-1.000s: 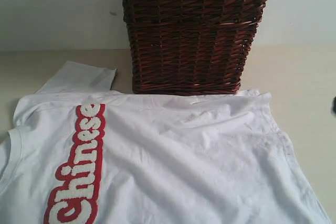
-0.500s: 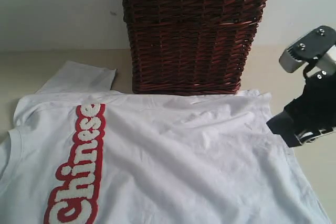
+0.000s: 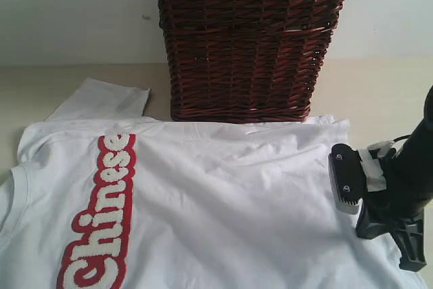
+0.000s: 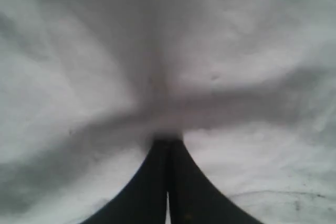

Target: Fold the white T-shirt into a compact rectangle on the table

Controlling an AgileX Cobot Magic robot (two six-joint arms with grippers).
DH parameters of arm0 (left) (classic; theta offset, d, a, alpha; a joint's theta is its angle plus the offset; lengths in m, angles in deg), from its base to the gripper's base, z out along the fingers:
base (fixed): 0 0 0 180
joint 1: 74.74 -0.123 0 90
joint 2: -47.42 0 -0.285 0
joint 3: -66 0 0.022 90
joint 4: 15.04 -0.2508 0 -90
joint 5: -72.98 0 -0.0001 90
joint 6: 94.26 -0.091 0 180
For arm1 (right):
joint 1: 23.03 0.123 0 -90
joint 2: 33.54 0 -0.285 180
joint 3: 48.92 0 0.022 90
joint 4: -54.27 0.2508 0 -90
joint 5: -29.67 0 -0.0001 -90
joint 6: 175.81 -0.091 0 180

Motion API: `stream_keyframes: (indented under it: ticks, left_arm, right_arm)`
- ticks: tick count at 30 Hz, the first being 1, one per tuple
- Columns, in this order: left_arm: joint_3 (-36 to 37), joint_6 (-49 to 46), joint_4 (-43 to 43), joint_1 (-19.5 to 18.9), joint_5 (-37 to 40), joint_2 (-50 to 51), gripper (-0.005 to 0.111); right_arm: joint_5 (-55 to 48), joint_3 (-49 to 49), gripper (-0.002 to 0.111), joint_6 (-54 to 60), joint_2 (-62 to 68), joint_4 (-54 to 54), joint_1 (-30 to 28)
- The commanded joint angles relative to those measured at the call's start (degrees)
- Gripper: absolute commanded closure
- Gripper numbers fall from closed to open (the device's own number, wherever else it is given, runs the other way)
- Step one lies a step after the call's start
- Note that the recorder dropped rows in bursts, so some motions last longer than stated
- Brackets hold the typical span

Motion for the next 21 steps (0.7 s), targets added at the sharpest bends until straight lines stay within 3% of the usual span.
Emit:
stream_keyframes:
  ticks: [1, 10, 15, 21]
  left_arm:
    - [0.2, 0.5, 0.0, 0.2, -0.1, -0.3, 0.107]
    - [0.2, 0.5, 0.0, 0.2, -0.1, -0.3, 0.107]
    - [0.2, 0.5, 0.0, 0.2, -0.1, -0.3, 0.107]
    - [0.2, 0.5, 0.0, 0.2, -0.1, -0.3, 0.107]
  right_arm:
    - [-5.3, 0.3, 0.108, -5.8, 2.7, -8.8, -0.3]
    - [-10.6, 0.3, 0.108, -21.2, 4.2, -28.5, -8.1]
    - [-9.8, 0.3, 0.108, -21.1, 4.2, -29.1, -12.8]
    - [-4.1, 0.3, 0.108, -20.7, 2.8, -24.3, -13.2]
